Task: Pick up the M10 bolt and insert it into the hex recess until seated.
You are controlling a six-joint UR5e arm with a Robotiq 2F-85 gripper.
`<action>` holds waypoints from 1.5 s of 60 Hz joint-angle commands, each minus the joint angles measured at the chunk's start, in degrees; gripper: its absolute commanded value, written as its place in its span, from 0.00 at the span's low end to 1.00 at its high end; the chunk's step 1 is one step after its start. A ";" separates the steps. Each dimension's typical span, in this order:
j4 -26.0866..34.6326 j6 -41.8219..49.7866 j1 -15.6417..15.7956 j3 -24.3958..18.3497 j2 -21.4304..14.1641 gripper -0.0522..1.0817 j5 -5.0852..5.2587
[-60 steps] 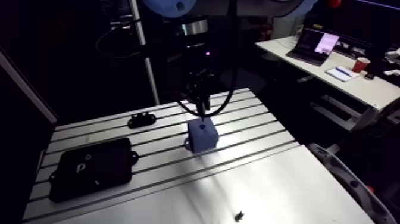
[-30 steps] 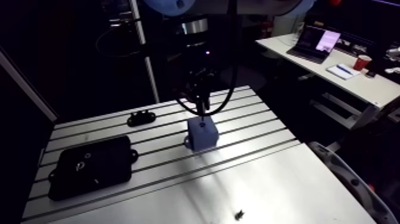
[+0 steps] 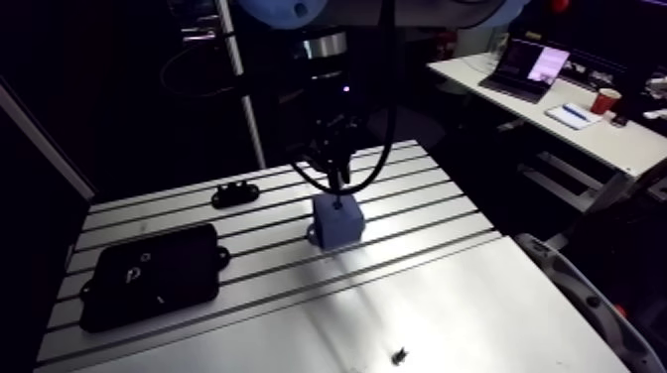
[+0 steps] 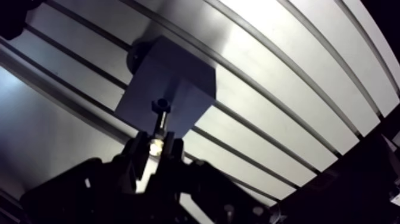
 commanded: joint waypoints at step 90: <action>-0.11 0.74 0.35 0.13 0.82 0.80 -0.01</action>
